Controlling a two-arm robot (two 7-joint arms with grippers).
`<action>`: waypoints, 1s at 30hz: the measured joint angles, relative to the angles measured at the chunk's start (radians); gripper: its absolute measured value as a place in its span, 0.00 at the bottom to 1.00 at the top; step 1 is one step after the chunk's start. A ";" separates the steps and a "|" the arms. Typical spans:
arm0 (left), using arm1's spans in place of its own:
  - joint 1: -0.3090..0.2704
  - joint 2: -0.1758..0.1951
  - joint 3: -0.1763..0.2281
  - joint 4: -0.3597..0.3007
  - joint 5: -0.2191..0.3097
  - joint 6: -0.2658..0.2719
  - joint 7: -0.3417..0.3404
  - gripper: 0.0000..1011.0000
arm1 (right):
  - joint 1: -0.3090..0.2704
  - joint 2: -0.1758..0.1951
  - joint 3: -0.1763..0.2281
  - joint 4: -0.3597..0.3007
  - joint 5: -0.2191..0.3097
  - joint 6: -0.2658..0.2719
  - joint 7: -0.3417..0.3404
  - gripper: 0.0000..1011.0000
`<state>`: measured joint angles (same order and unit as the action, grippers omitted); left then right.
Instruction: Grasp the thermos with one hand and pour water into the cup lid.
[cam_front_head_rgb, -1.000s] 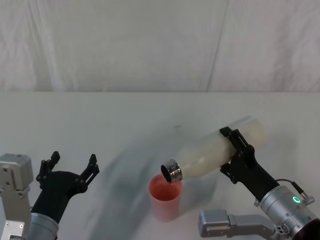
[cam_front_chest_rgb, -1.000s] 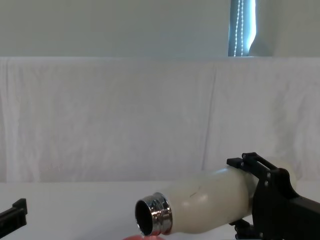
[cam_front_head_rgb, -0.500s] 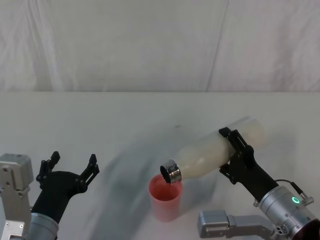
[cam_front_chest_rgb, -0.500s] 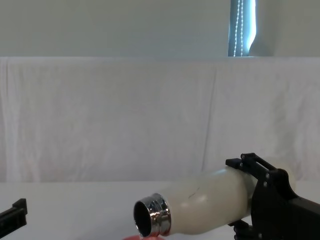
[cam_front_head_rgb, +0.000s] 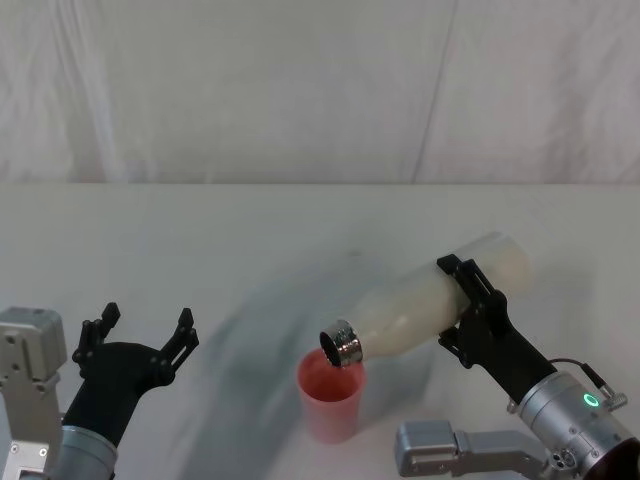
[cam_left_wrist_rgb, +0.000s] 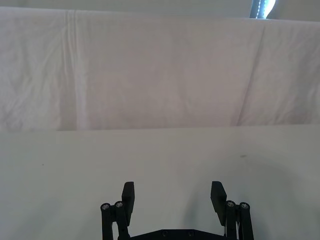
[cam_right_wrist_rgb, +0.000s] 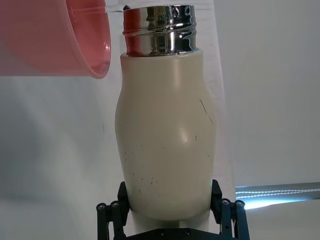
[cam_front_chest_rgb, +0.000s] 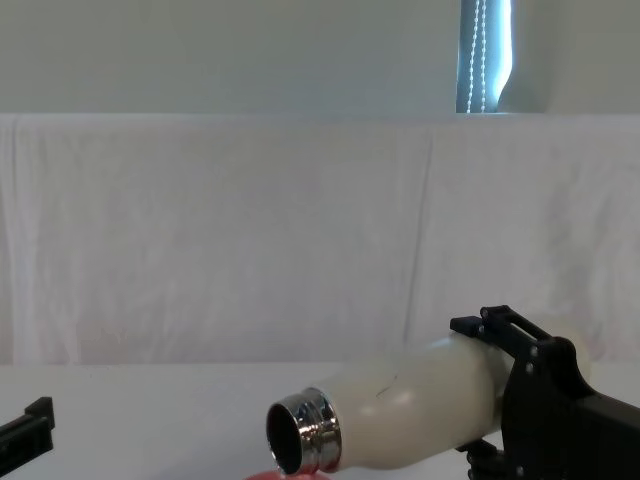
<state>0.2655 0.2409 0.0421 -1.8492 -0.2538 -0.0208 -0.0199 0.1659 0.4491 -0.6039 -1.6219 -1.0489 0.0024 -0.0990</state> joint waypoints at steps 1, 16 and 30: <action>0.000 0.000 0.000 0.000 0.000 0.000 0.000 0.99 | 0.000 0.000 0.000 0.000 0.000 0.000 0.000 0.95; 0.000 0.000 0.000 0.000 0.000 0.000 0.000 0.99 | -0.001 0.002 0.001 -0.002 0.000 0.001 0.000 0.95; 0.000 0.000 0.000 0.000 0.000 0.000 0.000 0.99 | -0.002 0.000 0.006 -0.002 0.014 -0.002 0.003 0.95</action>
<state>0.2655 0.2410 0.0421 -1.8492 -0.2538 -0.0207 -0.0199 0.1635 0.4493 -0.5979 -1.6239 -1.0345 0.0001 -0.0957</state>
